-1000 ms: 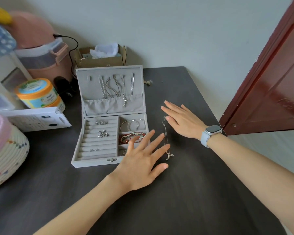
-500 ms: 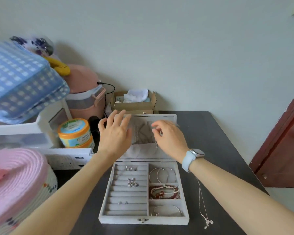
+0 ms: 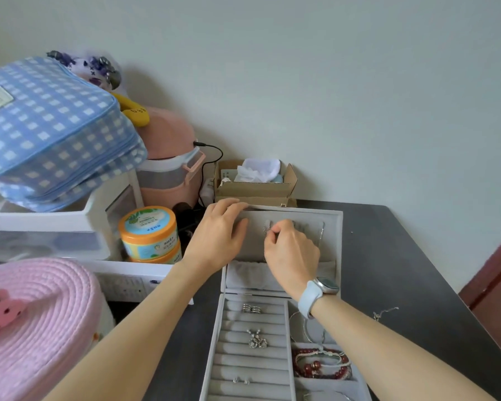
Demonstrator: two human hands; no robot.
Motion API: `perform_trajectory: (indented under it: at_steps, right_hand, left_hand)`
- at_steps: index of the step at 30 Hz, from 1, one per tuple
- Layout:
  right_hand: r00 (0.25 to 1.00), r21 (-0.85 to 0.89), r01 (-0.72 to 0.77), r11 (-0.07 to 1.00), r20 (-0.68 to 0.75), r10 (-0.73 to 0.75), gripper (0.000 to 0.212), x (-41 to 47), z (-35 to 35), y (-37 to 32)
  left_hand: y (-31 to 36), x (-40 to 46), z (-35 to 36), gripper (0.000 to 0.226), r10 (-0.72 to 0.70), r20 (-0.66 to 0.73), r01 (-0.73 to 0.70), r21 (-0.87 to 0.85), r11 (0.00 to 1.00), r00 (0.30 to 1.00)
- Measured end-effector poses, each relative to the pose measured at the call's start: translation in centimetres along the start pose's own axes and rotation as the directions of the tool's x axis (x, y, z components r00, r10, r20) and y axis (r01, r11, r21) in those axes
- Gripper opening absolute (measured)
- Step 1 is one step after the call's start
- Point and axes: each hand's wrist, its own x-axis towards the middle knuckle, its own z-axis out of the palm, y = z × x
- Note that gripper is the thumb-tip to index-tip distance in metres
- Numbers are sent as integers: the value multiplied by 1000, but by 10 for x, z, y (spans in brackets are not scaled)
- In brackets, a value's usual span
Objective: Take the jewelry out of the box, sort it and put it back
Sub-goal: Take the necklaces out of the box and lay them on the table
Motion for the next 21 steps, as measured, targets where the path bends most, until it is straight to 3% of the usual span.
perform_trajectory:
  at_steps: [6,16,19,21]
  right_hand:
    - [999,38,42,998,-24,-41,18,7,-5,1]
    - [927,155,376,914,-65,-370,11,47,-71,-16]
    - [933,241,360,901,-77,-352,7,50,-92,-22]
    - [946,387,320,865,-88,-311,5,48,-107,-29]
  left_hand:
    - [-1,-5,1,38,9,-23,-9,-21,1000,1000]
    - [17,-7,-13,40,-64,-56,58,-103,993,996]
    - [34,-10,-27,40,-96,-110,73,-194,978,989]
    - [48,-11,-37,42,-136,-95,100,-315,944,986]
